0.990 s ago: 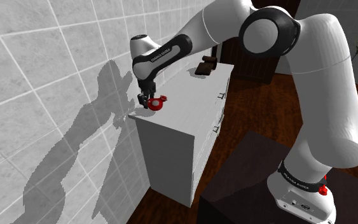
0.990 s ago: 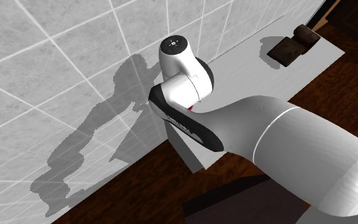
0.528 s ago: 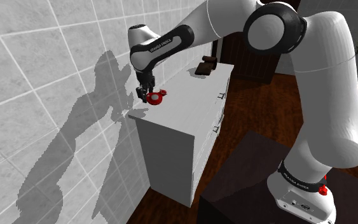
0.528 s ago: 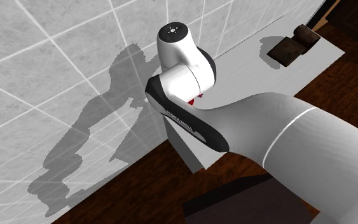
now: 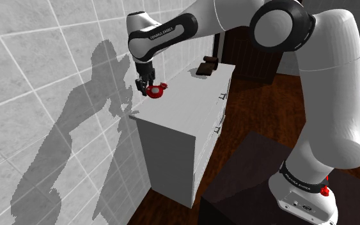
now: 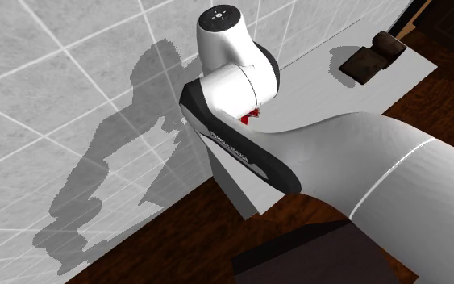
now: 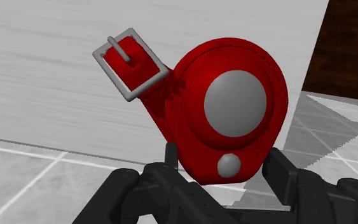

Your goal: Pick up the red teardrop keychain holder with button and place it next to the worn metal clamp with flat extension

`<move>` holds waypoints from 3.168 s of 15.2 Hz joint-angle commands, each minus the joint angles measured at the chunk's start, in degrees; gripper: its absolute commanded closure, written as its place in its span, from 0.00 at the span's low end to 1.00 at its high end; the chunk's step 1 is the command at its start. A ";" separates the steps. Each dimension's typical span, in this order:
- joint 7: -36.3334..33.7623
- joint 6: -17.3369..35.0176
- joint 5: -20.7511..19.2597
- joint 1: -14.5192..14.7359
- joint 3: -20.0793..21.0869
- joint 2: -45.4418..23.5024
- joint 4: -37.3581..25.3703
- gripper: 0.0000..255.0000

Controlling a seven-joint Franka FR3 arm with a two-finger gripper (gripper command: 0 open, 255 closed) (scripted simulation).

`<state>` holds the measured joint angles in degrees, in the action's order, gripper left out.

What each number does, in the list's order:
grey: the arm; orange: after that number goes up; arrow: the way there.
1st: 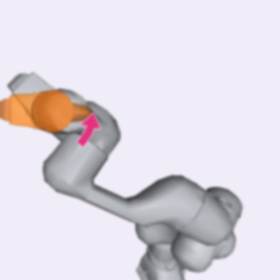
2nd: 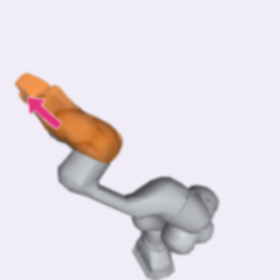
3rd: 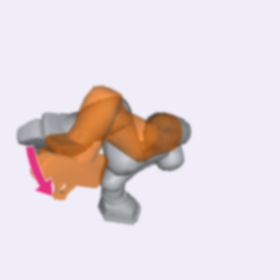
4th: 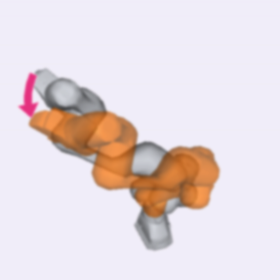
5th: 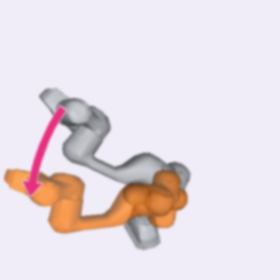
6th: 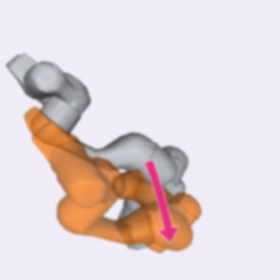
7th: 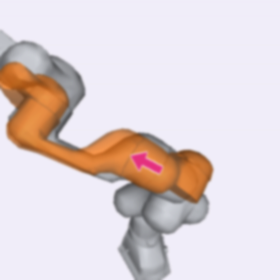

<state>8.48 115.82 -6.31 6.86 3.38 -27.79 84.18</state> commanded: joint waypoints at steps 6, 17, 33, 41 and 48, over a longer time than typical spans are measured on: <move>0.35 -4.87 0.21 0.11 0.10 1.02 -3.85 1.00; 5.18 -7.33 1.26 -3.35 -0.90 4.73 -2.96 1.00; 24.72 -4.10 4.94 -16.87 -6.39 8.86 3.36 1.00; 34.66 -5.26 7.11 -23.77 -9.05 5.70 -1.18 1.00; 42.88 -8.25 9.30 -30.24 -10.79 -0.20 -10.09 1.00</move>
<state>50.19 108.50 2.68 -22.46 -7.20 -27.17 75.84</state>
